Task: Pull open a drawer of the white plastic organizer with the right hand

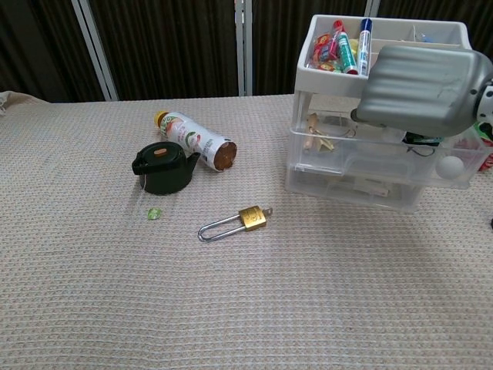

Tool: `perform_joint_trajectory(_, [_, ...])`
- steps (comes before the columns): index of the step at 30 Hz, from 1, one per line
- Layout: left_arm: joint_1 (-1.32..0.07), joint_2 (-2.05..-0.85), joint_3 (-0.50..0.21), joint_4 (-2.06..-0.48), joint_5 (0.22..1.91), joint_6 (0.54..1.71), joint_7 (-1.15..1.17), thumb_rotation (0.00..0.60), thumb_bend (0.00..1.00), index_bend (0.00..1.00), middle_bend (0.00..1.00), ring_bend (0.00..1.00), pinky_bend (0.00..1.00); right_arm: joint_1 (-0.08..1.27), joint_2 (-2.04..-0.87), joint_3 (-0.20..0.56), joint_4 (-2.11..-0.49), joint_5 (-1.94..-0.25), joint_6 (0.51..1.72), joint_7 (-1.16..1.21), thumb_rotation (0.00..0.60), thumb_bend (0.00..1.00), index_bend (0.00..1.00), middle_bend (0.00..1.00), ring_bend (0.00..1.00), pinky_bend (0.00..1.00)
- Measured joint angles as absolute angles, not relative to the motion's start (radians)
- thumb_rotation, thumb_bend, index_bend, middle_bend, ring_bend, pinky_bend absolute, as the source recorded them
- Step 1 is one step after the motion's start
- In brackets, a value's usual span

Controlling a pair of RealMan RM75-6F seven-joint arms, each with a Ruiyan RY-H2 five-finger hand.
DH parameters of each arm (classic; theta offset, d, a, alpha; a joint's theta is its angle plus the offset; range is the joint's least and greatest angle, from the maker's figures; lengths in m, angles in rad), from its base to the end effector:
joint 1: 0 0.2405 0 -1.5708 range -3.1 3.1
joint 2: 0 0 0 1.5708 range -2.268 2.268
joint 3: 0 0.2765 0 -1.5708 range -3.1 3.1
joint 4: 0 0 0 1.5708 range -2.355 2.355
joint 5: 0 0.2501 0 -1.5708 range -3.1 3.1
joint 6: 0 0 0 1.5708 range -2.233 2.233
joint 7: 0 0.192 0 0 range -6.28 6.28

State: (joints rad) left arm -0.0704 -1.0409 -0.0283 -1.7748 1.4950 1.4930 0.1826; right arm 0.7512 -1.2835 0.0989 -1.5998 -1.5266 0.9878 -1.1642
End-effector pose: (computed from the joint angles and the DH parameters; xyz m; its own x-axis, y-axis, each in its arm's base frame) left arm -0.3196 0.2212 0.1386 0.4842 0.0278 0.8745 0.8749 -0.0018 -0.4843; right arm -0.1289 -0.3864 -0.0065 0.8594 0.4993 0.1101 0.1378 -0.4334 0.8906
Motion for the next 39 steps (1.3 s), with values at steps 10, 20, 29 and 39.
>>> perform_joint_trajectory(10, [-0.071, -1.041, -0.029, -1.774, 1.493, 1.493, 0.182, 0.600, 0.10, 0.00, 0.00, 0.00, 0.00, 0.753, -1.282, 0.091, -1.602, -1.560, 1.008, -1.138, 0.600, 0.20, 0.65, 0.99, 0.95, 0.75])
perform_joint_trajectory(20, [-0.073, -1.040, -0.029, -1.773, 1.494, 1.490, 0.178, 0.600, 0.10, 0.00, 0.00, 0.00, 0.00, 0.744, -1.219, 0.092, -1.719, -1.606, 1.046, -1.167, 0.600, 0.20, 0.65, 0.99, 0.95, 0.75])
perform_joint_trajectory(29, [-0.069, -1.036, -0.027, -1.777, 1.503, 1.499, 0.175, 0.600, 0.10, 0.00, 0.00, 0.00, 0.00, 0.699, -1.100, 0.099, -1.849, -1.671, 1.134, -1.161, 0.600, 0.20, 0.66, 0.99, 0.95, 0.75])
perform_joint_trajectory(39, [-0.067, -1.036, -0.025, -1.780, 1.513, 1.507, 0.176, 0.600, 0.10, 0.00, 0.00, 0.00, 0.00, 0.610, -1.007, 0.111, -1.844, -1.700, 1.284, -1.009, 0.600, 0.20, 0.64, 0.99, 0.95, 0.75])
